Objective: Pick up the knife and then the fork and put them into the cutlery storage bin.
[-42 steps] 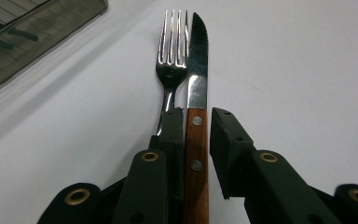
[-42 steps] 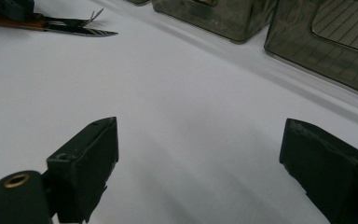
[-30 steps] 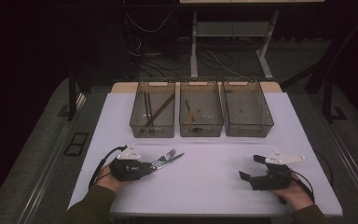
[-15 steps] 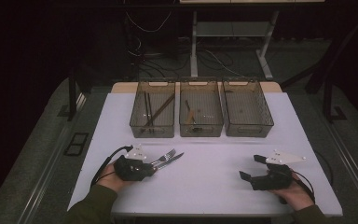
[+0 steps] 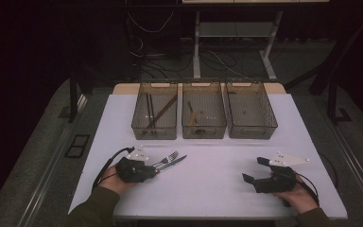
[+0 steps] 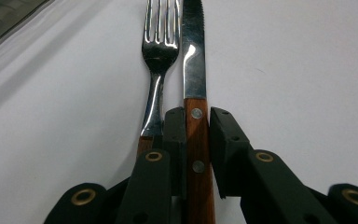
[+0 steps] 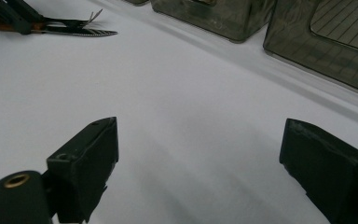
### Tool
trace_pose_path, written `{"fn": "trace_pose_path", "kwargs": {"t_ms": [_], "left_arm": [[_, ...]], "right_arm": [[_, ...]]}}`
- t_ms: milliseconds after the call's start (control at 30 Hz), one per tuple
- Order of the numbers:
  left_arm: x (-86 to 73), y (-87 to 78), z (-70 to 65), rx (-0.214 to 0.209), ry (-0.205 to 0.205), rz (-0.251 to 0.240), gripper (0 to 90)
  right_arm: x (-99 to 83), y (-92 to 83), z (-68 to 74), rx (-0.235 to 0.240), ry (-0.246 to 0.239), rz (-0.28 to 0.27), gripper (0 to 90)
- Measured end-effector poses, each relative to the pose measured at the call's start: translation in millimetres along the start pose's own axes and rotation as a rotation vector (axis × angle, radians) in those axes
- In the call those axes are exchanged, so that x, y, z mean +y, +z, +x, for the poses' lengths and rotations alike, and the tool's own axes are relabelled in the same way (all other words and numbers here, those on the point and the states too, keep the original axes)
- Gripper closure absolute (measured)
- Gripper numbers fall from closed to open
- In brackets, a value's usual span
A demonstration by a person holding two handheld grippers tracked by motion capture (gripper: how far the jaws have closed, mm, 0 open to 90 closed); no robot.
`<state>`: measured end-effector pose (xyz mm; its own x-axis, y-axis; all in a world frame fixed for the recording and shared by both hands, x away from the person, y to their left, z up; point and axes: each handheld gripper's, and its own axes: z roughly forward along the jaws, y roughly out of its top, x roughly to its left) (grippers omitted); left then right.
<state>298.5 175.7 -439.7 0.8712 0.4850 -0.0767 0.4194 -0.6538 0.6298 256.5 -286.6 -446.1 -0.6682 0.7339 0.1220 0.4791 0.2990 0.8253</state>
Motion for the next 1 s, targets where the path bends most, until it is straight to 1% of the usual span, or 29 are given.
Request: {"fn": "trace_pose_path", "kwargs": {"t_ms": [33,100,167,200,233,267,300,333,400,467,500,600,633,733,833,900,967,1000], "left_arm": [[0.1,-0.4,2.2,-0.005,0.014,0.002,76.4],[-0.2,-0.4,2.5,-0.009,0.015,-0.004,76.5],[-0.2,-0.8,2.7,-0.009,0.016,-0.007,76.5],[-0.1,-0.9,2.7,-0.010,0.018,-0.008,76.6],[-0.1,-1.0,1.8,-0.015,0.004,-0.012,76.6],[0.2,-1.0,1.2,-0.026,-0.004,-0.023,76.6],[0.8,-1.7,0.7,-0.031,-0.003,-0.027,76.6],[1.9,-2.2,0.9,-0.035,0.009,-0.035,76.6],[3.5,-4.2,-1.4,-0.039,-0.002,-0.052,76.6],[5.8,-6.2,-3.1,-0.040,-0.008,-0.073,76.6],[7.0,-7.6,-3.4,-0.040,-0.003,-0.080,76.6],[11.7,-10.6,-7.0,-0.043,-0.013,-0.115,76.6],[13.8,-11.2,-8.2,-0.041,-0.009,-0.127,76.6],[21.5,-12.8,-12.7,-0.038,-0.016,-0.162,76.5],[30.6,-13.5,-18.1,-0.015,-0.013,-0.185,76.5],[37.1,-12.8,-21.3,-0.005,-0.015,-0.201,76.5],[44.2,-11.1,-24.5,0.004,-0.007,-0.211,76.5],[47.7,-10.0,-26.5,0.007,-0.011,-0.217,76.5]], "right_arm": [[0.1,-0.1,-0.1,0.000,0.003,0.001,11.8],[0.3,-0.7,-0.2,0.007,0.013,-0.004,11.8],[0.5,-0.9,-0.8,0.014,0.025,0.007,11.8],[0.4,-0.7,-1.3,0.016,0.021,0.012,11.8],[0.6,-0.8,-1.5,0.020,0.019,0.026,11.8],[1.0,-0.9,-1.5,0.030,0.020,0.040,11.8],[1.5,-1.2,-1.7,0.040,0.021,0.046,11.8],[2.2,-1.8,-2.0,0.048,0.021,0.046,11.8],[3.8,-3.4,-1.7,0.053,0.026,0.045,11.8],[5.3,-5.4,-0.4,0.044,0.021,0.044,11.8],[6.1,-6.8,-0.1,0.049,0.021,0.043,11.8],[10.9,-9.6,2.0,0.053,0.036,0.040,11.7],[12.9,-9.8,2.9,0.046,0.044,0.041,11.7],[17.3,-7.7,6.1,0.054,0.049,0.046,10.4],[20.5,-5.3,8.9,0.076,0.053,0.046,10.7],[23.3,-4.1,10.3,0.091,0.063,0.038,10.8],[26.5,-3.1,12.2,0.100,0.063,0.024,10.8],[28.8,-2.7,13.0,0.108,0.069,0.019,10.9]]}}
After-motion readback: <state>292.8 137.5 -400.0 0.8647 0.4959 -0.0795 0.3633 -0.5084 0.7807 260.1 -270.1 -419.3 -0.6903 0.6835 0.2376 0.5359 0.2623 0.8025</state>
